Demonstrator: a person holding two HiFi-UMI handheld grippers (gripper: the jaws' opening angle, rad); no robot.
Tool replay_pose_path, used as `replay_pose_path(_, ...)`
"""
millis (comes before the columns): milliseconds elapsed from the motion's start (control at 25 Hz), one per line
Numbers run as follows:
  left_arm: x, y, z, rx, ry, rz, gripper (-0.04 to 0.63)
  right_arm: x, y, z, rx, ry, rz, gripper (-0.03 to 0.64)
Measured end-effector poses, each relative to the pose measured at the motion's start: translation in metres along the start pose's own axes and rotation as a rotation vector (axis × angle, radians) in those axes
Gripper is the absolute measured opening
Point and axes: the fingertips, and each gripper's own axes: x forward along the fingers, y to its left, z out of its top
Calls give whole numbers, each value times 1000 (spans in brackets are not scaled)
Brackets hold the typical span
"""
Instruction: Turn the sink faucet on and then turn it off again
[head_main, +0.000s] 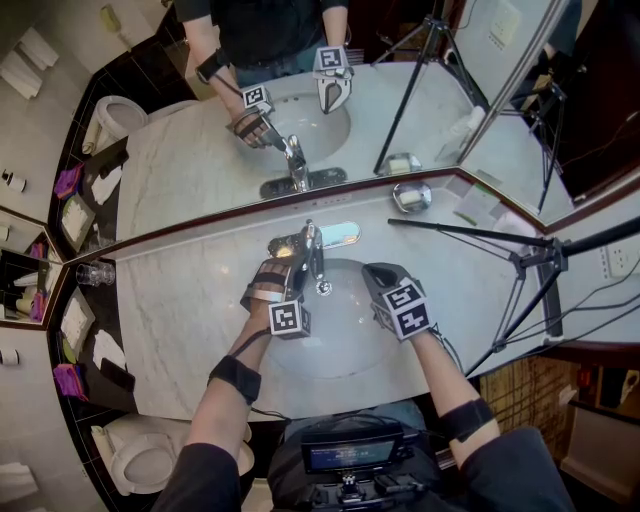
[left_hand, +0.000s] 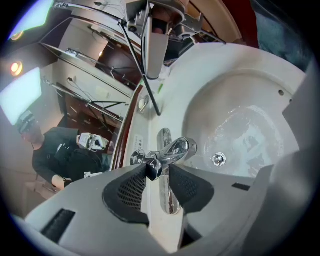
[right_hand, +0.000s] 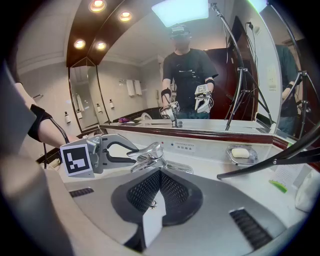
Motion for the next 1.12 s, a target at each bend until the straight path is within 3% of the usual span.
replay_pose_path(360, 1, 1, -1, 2, 3, 0, 123, -3, 3, 6, -9, -7, 1, 18)
replay_pose_path(560, -4, 5, 3, -75, 6, -28, 126, -9, 2, 7, -16, -9, -3, 18)
replay_pose_path(840, -41, 7, 1, -98, -1, -23, 133, -17, 7, 14, -21, -23, 2, 18)
replay_pose_path(1000, -70, 18, -6, -172, 7, 19, 113, -22, 13, 19, -32, -31, 9, 18)
replay_pose_path(1120, -94, 34, -10, -314, -6, 80, 43, -26, 16, 22, -42, -39, 7, 18)
